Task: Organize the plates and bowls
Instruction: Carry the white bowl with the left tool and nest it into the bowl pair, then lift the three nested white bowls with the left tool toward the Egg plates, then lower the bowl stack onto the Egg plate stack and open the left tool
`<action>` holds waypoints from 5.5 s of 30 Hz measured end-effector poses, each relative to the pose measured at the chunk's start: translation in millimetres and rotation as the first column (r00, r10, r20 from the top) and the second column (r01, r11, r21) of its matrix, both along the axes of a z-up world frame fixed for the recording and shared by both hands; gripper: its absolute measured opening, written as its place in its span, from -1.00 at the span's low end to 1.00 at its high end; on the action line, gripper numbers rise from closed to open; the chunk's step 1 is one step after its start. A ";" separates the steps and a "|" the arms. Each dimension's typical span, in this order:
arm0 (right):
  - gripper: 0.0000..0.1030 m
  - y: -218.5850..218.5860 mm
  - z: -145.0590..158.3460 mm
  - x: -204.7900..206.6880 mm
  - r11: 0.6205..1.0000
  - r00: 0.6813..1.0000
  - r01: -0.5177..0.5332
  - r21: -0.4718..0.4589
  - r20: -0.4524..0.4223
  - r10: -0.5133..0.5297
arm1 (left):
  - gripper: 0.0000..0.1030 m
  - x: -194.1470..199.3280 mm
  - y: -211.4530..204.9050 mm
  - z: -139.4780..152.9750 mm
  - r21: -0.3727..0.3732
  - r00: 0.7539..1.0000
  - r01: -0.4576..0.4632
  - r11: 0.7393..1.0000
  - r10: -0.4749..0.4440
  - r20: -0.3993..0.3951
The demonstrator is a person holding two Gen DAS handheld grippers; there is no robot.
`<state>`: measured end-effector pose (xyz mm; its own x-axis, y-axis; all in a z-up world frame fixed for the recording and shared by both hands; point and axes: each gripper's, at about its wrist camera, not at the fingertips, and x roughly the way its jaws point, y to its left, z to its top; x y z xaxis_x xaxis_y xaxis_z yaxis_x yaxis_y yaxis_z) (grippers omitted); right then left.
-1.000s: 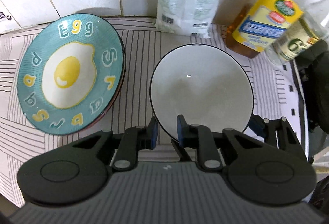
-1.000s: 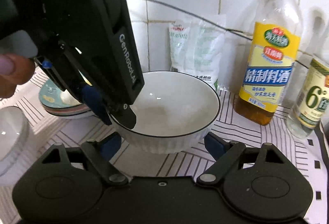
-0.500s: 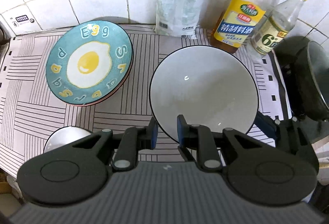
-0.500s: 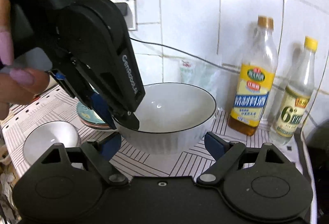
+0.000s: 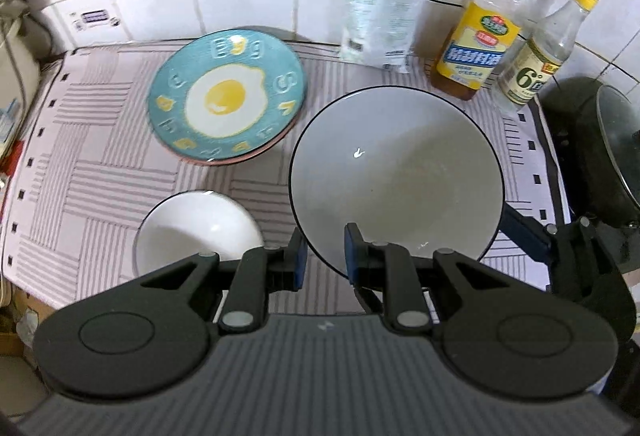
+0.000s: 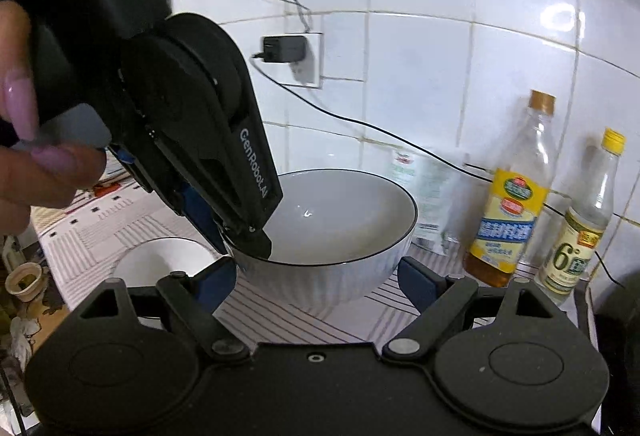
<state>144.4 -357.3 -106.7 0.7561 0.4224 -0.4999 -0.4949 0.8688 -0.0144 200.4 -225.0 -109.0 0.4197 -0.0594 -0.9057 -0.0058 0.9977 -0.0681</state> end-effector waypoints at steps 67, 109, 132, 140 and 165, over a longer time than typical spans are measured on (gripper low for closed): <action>0.75 79.5 -38.7 -16.2 0.977 0.963 -0.179 0.116 -0.183 0.198 | -0.21 -31.0 133.4 -37.0 -0.042 0.982 -0.187 0.981 0.185 -0.043; 0.99 123.7 -145.8 19.4 0.977 0.962 -0.207 0.060 -0.167 0.214 | 0.06 14.7 188.9 -127.8 -0.353 0.994 0.036 0.935 -0.069 -0.083; 0.97 135.2 -144.1 18.5 0.984 0.968 -0.119 0.132 -0.207 0.145 | -0.18 39.9 190.9 -122.0 -0.336 0.992 0.098 0.937 -0.120 -0.047; 0.97 139.5 -123.7 19.1 0.985 0.977 -0.126 0.118 -0.159 0.144 | -0.15 47.9 192.7 -87.3 -0.312 0.982 0.175 0.934 -0.187 -0.009; 0.97 158.0 -69.1 125.1 0.989 0.995 -0.094 0.117 -0.013 0.096 | -0.04 149.0 179.2 -15.1 -0.196 0.953 0.290 0.937 -0.265 0.145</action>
<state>269.5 -199.2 -175.8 0.7009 0.5475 -0.4572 -0.5742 0.8134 0.0938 349.4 -45.7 -124.1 0.4586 -0.3739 -0.8062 0.2898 0.9205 -0.2621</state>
